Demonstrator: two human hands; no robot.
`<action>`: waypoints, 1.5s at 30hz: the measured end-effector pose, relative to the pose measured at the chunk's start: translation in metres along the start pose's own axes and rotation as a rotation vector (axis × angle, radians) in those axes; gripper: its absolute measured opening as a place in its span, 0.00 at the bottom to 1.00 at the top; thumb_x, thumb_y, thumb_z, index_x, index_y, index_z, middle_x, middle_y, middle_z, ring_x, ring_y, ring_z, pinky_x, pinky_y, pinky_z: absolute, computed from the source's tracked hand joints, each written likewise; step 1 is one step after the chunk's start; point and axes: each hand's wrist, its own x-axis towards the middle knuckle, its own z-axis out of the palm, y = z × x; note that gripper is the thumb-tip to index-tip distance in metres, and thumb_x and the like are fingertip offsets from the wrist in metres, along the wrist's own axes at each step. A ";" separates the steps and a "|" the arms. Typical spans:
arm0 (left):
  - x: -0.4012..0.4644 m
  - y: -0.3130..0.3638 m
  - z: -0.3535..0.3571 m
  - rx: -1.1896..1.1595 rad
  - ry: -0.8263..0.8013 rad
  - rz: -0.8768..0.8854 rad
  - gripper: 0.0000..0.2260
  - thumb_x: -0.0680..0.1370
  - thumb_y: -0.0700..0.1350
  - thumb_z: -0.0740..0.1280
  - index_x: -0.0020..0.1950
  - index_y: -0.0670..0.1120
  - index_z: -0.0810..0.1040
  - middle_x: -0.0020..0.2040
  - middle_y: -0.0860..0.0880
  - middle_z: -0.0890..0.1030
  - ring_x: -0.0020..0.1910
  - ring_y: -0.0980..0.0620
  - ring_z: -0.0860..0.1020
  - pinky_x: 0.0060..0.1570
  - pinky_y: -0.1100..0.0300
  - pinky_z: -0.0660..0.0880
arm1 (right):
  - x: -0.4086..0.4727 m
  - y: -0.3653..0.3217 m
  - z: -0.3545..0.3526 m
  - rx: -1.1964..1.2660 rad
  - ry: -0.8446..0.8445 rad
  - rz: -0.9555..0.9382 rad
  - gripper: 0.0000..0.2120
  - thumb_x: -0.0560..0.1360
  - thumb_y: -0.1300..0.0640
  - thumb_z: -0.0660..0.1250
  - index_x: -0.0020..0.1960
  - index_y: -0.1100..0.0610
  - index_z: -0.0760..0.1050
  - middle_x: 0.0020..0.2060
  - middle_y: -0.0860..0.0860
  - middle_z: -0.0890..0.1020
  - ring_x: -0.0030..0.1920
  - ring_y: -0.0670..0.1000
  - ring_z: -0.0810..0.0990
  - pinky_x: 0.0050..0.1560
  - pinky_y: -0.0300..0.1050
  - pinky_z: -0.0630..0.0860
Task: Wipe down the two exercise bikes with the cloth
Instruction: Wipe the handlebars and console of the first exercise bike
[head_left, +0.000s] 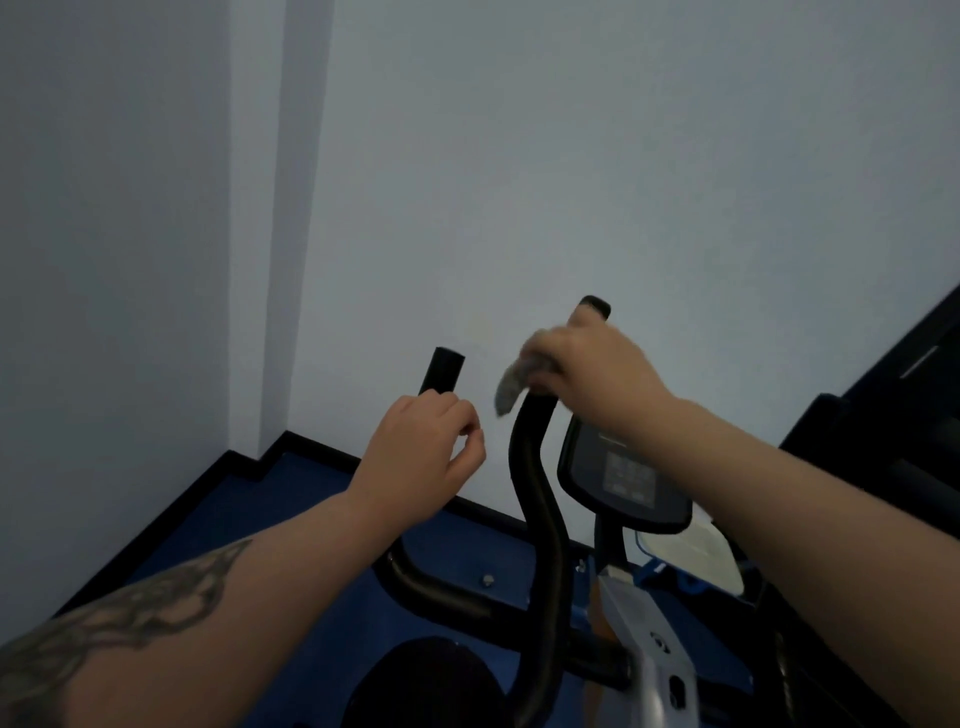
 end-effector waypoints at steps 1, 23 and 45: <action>0.001 -0.001 0.000 -0.001 0.006 0.001 0.05 0.77 0.41 0.64 0.43 0.43 0.77 0.37 0.50 0.76 0.38 0.50 0.73 0.43 0.54 0.69 | 0.004 0.005 -0.006 -0.023 0.098 -0.005 0.08 0.75 0.54 0.68 0.53 0.55 0.80 0.49 0.48 0.83 0.52 0.54 0.69 0.47 0.50 0.71; 0.001 0.000 0.000 0.049 0.039 0.030 0.04 0.77 0.38 0.66 0.42 0.41 0.78 0.37 0.47 0.76 0.37 0.47 0.73 0.41 0.53 0.68 | -0.086 -0.049 0.029 0.448 0.070 0.161 0.12 0.76 0.54 0.69 0.59 0.50 0.79 0.57 0.43 0.80 0.55 0.50 0.74 0.56 0.43 0.68; -0.001 -0.001 0.001 0.008 0.020 -0.017 0.07 0.79 0.37 0.63 0.43 0.42 0.78 0.36 0.48 0.75 0.36 0.48 0.72 0.41 0.51 0.69 | -0.078 -0.049 0.037 0.852 0.271 0.616 0.11 0.75 0.59 0.70 0.57 0.52 0.81 0.52 0.50 0.78 0.54 0.49 0.76 0.59 0.44 0.72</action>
